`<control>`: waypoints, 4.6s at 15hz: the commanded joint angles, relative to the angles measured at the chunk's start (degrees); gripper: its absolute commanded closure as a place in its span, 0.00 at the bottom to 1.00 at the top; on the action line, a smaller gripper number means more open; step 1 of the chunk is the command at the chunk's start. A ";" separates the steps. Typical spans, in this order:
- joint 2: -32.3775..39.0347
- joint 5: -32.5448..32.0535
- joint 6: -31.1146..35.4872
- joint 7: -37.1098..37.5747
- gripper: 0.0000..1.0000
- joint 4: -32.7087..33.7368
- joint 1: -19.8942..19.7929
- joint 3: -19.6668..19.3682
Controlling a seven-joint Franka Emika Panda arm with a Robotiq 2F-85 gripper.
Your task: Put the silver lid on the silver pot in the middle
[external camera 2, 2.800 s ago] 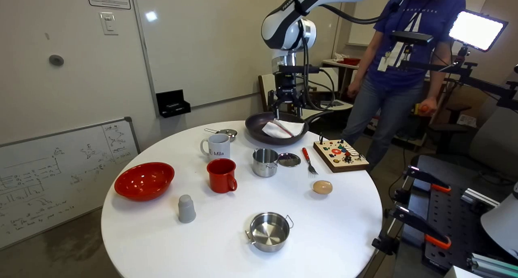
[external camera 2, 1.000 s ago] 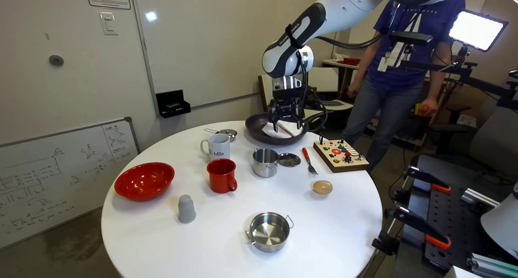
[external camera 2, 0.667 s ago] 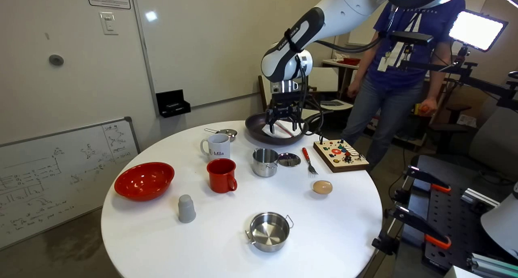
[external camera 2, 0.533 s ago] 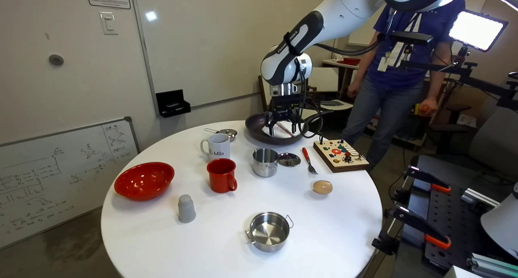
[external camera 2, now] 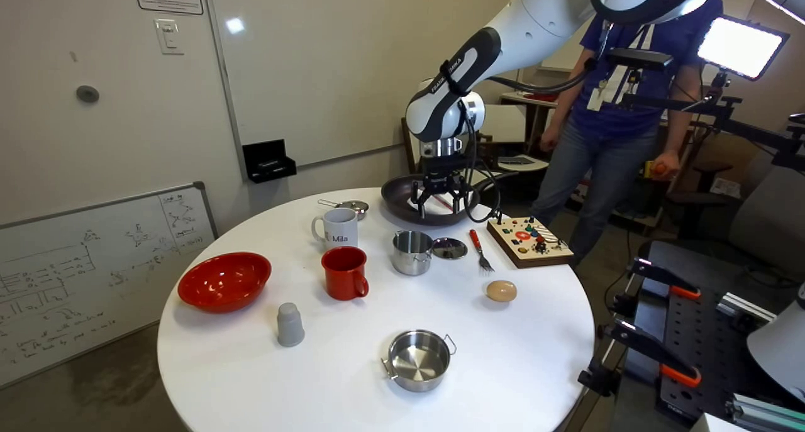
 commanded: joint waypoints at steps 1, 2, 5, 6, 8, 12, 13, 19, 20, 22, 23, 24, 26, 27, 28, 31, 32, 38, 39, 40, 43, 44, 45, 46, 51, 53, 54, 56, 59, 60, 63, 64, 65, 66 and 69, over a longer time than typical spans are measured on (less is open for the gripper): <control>-0.51 -0.32 3.63 1.75 0.00 -2.16 1.00 -0.86; -0.30 -0.55 4.16 1.98 0.00 -2.27 1.26 -1.09; 0.25 -0.93 7.71 2.50 0.00 -4.19 2.17 -1.59; 0.11 -1.31 8.28 2.90 0.00 -5.44 2.82 -1.99; -0.11 -1.12 10.56 3.70 0.00 -7.51 3.60 -2.41; -1.47 -0.96 15.08 6.39 0.00 -12.55 6.17 -3.78; -1.55 -0.86 16.35 6.98 0.00 -13.45 6.73 -4.07; -2.14 0.47 20.70 7.60 0.00 -16.82 6.92 -3.88; -2.39 1.03 21.34 7.20 0.00 -17.48 6.31 -3.43; -2.69 2.26 21.57 5.05 0.00 -17.72 4.06 -1.97; -2.76 2.70 21.87 4.50 0.00 -17.97 3.33 -1.54; -2.99 3.22 21.73 3.48 0.00 -18.02 2.24 -0.84; -2.88 3.94 22.19 1.15 0.00 -17.86 0.24 0.51; -2.82 3.94 22.39 -0.55 0.00 -17.74 -0.65 1.18; -2.39 3.19 22.25 -3.42 0.00 -16.77 -1.69 1.79; -1.97 2.10 21.19 -7.95 0.00 -15.53 -2.90 2.22; -1.82 1.77 20.75 -9.05 0.00 -14.87 -2.97 2.19; -2.88 0.45 20.82 -11.09 0.00 -15.14 -1.13 1.65; -3.02 0.28 20.64 -10.55 0.00 -15.19 -0.55 1.46; -3.18 0.12 20.41 -10.44 0.00 -15.14 -0.28 1.44; -3.24 0.04 18.85 -9.89 0.00 -14.55 0.43 1.38; -3.15 0.03 18.12 -9.98 0.00 -14.30 0.47 1.45; -3.07 0.13 17.40 -9.78 0.00 -14.11 0.54 1.45; -3.11 0.12 16.85 -9.78 0.00 -14.26 0.60 1.45; -3.42 0.02 16.02 -9.33 0.00 -15.35 1.24 1.26; -3.48 -0.23 15.91 -9.35 0.00 -15.66 1.62 1.17; -3.47 -0.26 15.86 -9.32 0.00 -15.81 1.74 1.19; -3.71 -0.25 15.37 -8.82 0.00 -16.56 2.18 1.12; -4.05 0.05 15.16 -8.31 0.00 -17.58 2.54 1.17; -4.13 0.13 15.10 -8.21 0.00 -17.81 2.58 1.21; -4.34 0.32 15.35 -7.60 0.00 -18.42 2.69 1.21; -4.35 0.30 15.46 -7.66 0.00 -18.54 2.65 1.23; -4.45 0.30 15.25 -7.87 0.00 -18.69 2.53 1.31; -4.48 0.31 15.22 -7.98 0.00 -18.84 2.46 1.35; -4.76 0.37 15.36 -7.88 0.00 -19.49 2.50 1.32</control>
